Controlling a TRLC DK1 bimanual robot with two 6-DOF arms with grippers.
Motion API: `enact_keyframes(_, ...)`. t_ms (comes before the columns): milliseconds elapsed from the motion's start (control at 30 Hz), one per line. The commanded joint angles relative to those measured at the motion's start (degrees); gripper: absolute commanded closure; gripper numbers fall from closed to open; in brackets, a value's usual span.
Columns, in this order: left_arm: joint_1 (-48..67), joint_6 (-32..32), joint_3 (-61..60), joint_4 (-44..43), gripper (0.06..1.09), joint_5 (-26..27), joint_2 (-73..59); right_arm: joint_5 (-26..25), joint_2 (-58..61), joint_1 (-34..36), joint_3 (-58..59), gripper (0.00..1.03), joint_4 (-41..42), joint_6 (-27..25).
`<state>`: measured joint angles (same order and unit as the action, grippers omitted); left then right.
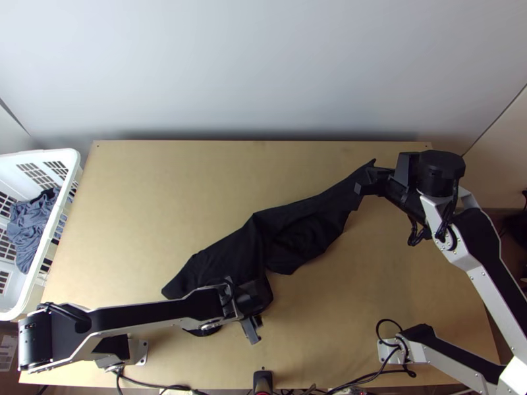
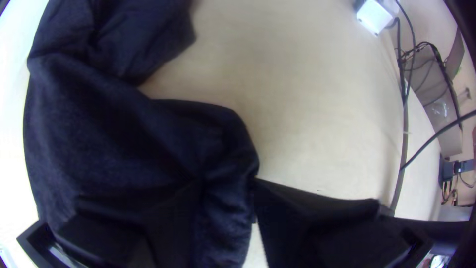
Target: Fold the t-shirt
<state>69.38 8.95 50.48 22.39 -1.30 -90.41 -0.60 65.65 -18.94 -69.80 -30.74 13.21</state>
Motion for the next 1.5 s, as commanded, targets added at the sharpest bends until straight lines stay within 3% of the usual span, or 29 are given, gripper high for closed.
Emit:
enact_keyframes(0,-2.15,-0.25,-2.84,-2.09,1.05,1.65,3.05,-0.01,-0.17,0.13,-0.34,1.0,0.07,-0.64)
enact_keyframes(200,-7.86,2.21,7.18,10.04,1.05,3.85,21.86,-0.1,0.01,0.04,-0.16,1.0,0.24,-0.91)
enact_keyframes(333,-21.31,2.21,18.69,19.0,1.05,10.88,28.98,-0.01,0.62,-0.22,-0.34,1.0,1.39,-0.91)
enact_keyframes(533,-50.22,0.01,31.35,27.18,1.05,26.88,31.17,-0.01,1.59,-0.84,-0.42,1.0,2.09,-1.08)
enact_keyframes(733,-80.37,-2.45,24.49,24.89,1.05,41.82,23.0,-0.01,2.38,-1.45,-0.95,1.0,2.62,-1.08)
enact_keyframes(900,-89.86,-4.56,16.58,20.94,1.05,41.91,14.91,-0.1,2.47,-1.89,-0.69,1.0,2.62,-1.61)
enact_keyframes(1067,-90.57,-3.94,10.17,18.83,1.05,41.82,10.34,-0.1,2.73,-2.33,-0.25,1.0,2.62,-1.52)
enact_keyframes(1100,-90.57,-3.76,9.46,19.0,1.01,41.82,9.29,-0.1,2.82,-2.42,-0.16,1.0,2.62,-1.52)
enact_keyframes(1133,-90.83,-3.06,8.76,18.83,0.9,41.73,7.97,-0.1,2.82,-2.42,-0.16,1.0,2.62,-1.52)
enact_keyframes(1267,-92.06,-2.45,8.41,23.05,0.19,41.82,0.5,-0.1,2.91,-2.51,0.37,1.0,2.62,-1.7)
enact_keyframes(1467,-90.13,-5.26,3.4,27.0,0.12,41.91,4.01,-0.1,2.91,-2.51,0.89,1.0,2.62,-2.23)
